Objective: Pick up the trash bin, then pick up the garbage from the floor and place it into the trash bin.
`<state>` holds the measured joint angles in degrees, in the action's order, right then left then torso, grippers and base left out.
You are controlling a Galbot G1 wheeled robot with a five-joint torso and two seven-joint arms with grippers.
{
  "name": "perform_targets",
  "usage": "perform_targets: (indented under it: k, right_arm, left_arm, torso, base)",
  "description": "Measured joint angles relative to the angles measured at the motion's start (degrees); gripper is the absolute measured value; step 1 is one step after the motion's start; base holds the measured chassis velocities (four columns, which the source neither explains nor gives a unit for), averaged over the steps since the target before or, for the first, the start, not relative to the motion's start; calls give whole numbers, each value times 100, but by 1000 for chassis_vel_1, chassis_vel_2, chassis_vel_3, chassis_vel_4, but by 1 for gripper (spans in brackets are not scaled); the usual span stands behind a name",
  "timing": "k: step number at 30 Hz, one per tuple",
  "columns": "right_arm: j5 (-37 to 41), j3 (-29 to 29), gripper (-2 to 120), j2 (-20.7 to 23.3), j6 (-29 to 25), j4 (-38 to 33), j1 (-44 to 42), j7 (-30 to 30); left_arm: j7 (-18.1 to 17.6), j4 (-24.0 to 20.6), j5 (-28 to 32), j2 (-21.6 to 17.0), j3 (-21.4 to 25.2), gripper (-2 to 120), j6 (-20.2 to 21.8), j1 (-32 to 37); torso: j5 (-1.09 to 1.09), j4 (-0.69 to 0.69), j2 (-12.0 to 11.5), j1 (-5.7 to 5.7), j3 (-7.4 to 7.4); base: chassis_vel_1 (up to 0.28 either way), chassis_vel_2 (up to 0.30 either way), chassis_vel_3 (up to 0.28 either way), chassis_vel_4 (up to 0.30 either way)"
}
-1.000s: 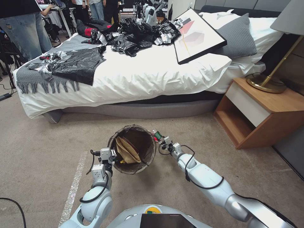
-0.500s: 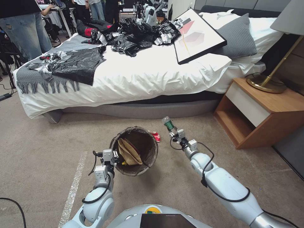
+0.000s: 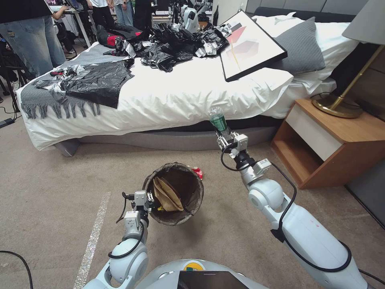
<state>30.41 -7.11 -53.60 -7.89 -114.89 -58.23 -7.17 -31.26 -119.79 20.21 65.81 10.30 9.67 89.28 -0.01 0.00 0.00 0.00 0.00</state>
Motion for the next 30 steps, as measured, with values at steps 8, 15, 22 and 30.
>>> perform_targets:
  k: [8,15,22,30]
  right_arm:
    - [149,290,32,123,-215,-647,-10,88]
    - [177,965,32,167,-258,-956,12,231]
    - [113,1425,32,190,-236,-990,28,252]
    - [-7,1848,32,294,-228,-1012,-55,314]
  left_arm:
    - [2,23,0,-5,-37,0,10,-26]
    - [-2,32,4,-7,-60,0,31,-71]
    - [-8,38,10,-7,-59,0,40,-89]
    - [-14,38,32,-11,-33,0,49,-110]
  torso:
    - [0,0,0,0,0]
    - [0,0,0,0,0]
    - [0,0,0,0,0]
    - [0,0,0,0,0]
  base:
    - [0,0,0,0]
    - [0,0,0,0]
    - [0,0,0,0]
    - [0,0,0,0]
